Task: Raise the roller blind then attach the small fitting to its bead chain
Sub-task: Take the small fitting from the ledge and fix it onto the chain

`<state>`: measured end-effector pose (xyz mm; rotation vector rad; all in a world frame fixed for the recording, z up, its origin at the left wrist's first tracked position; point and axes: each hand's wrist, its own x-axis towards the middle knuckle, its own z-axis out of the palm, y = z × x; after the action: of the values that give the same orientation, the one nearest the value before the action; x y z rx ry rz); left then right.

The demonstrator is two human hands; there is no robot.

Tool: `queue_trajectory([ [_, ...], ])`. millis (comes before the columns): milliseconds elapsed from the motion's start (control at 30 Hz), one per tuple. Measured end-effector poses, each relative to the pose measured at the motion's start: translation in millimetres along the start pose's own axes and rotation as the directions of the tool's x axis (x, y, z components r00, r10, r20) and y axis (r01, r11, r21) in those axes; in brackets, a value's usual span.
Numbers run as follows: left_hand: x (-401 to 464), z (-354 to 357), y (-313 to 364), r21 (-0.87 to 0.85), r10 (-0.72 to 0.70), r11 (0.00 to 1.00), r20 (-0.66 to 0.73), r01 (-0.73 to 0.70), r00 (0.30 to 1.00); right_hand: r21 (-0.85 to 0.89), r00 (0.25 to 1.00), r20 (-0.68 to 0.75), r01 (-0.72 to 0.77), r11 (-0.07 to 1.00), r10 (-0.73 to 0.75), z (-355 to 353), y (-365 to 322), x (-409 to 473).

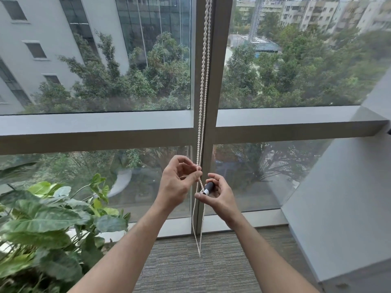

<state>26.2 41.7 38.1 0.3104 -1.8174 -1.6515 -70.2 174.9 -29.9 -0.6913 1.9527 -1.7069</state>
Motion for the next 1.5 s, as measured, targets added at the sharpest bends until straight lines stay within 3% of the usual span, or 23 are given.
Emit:
queue_trajectory([
  [367,-32.5,4.7,-54.7,0.214,-0.108,0.972,0.053,0.094,0.993,-0.12,0.989,-0.019,-0.15,0.981,0.148,1.2,65.2,-14.3],
  [633,-64.7,3.8,-102.4,0.334,-0.181,0.93,0.05,0.155,0.982,-0.21,0.982,-0.076,-0.187,0.96,0.175,5.3,112.3,-28.3],
  [967,-95.2,16.7,-187.0,0.374,-0.303,0.888,0.039,0.268,0.952,-0.291,0.961,-0.114,-0.275,0.917,0.252,15.7,193.2,-31.6],
  [1300,-111.8,11.2,-296.5,0.454,-0.36,0.844,0.085,0.285,0.929,-0.366,0.951,-0.143,-0.307,0.879,0.273,27.5,299.6,-25.0],
  [1500,-128.4,7.6,-363.5,0.446,-0.378,0.84,0.071,0.309,0.923,-0.316,0.921,-0.182,-0.387,0.866,0.345,38.4,376.7,-22.8],
])
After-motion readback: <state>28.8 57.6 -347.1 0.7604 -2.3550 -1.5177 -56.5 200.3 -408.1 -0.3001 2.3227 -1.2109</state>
